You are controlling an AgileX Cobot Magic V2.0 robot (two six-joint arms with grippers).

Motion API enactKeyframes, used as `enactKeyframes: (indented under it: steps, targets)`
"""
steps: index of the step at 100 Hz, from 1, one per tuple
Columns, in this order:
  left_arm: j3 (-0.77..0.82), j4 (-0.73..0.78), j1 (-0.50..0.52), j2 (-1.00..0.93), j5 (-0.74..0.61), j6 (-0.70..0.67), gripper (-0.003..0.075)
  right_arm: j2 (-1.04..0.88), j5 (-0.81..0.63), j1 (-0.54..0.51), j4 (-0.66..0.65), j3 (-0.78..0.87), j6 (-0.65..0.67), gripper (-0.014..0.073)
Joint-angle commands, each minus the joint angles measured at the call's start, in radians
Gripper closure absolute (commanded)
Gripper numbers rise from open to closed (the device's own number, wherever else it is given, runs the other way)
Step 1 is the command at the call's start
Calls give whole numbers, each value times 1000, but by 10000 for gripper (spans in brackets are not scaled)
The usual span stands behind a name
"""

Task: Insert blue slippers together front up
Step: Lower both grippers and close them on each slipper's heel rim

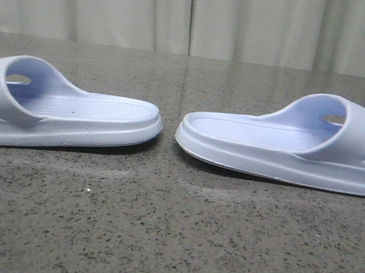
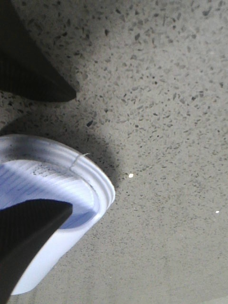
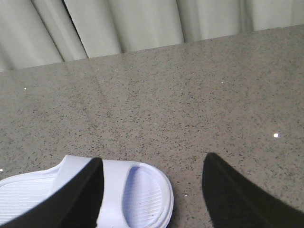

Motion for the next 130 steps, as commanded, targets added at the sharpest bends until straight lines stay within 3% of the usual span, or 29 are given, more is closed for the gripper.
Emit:
enactKeyframes:
  steps: [1,81,130]
  targets:
    - [-25,-13,2,14,-25,0,316,13,-89,-4,3,-38,-4,204]
    - [-25,-73,-80,65,-54,2,316,13,-95,-4,9,-38,-4,204]
    - [-25,-94,-80,65,1,4,316,13,-95,-4,10,-38,-4,204]
